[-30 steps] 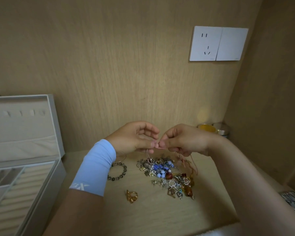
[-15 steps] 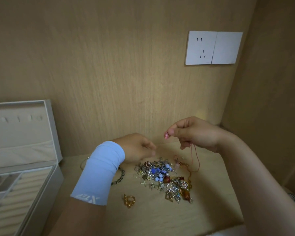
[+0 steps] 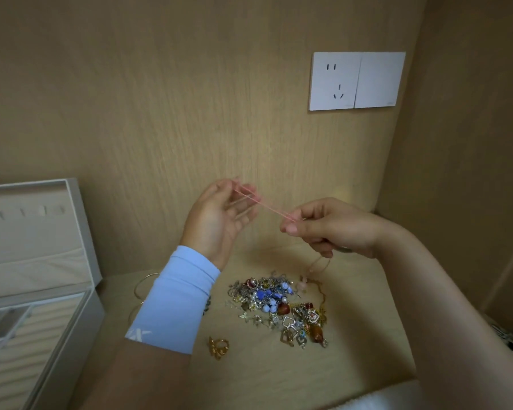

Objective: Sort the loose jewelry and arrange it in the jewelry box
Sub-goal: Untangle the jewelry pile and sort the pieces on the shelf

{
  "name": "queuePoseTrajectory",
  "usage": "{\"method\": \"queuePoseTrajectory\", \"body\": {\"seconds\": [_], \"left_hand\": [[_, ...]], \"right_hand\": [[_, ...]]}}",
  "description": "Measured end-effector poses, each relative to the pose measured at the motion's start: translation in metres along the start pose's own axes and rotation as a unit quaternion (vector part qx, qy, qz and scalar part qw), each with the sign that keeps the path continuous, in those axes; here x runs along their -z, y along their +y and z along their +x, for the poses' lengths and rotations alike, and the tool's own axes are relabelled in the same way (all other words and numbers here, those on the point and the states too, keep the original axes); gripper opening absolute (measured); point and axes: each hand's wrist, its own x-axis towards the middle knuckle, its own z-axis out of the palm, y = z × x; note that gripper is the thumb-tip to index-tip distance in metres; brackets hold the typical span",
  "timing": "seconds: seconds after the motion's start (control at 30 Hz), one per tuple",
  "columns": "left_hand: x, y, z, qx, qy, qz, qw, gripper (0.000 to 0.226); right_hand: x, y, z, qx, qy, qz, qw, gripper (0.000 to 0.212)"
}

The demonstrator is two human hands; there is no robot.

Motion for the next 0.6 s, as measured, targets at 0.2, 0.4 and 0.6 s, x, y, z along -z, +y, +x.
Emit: {"method": "queuePoseTrajectory", "body": {"seconds": [0.2, 0.4, 0.6], "left_hand": [[0.009, 0.010, 0.006, -0.019, 0.036, -0.095, 0.995, 0.026], [0.020, -0.003, 0.013, -0.088, 0.102, 0.261, 0.956, 0.020], [0.021, -0.010, 0.003, 0.004, -0.023, 0.454, 0.891, 0.010]], "right_hand": [[0.015, 0.015, -0.003, -0.035, 0.095, -0.066, 0.993, 0.013], [0.030, 0.032, -0.007, -0.076, 0.099, -0.116, 0.985, 0.018], [0.027, 0.019, -0.010, -0.022, 0.112, -0.060, 0.992, 0.020]]}}
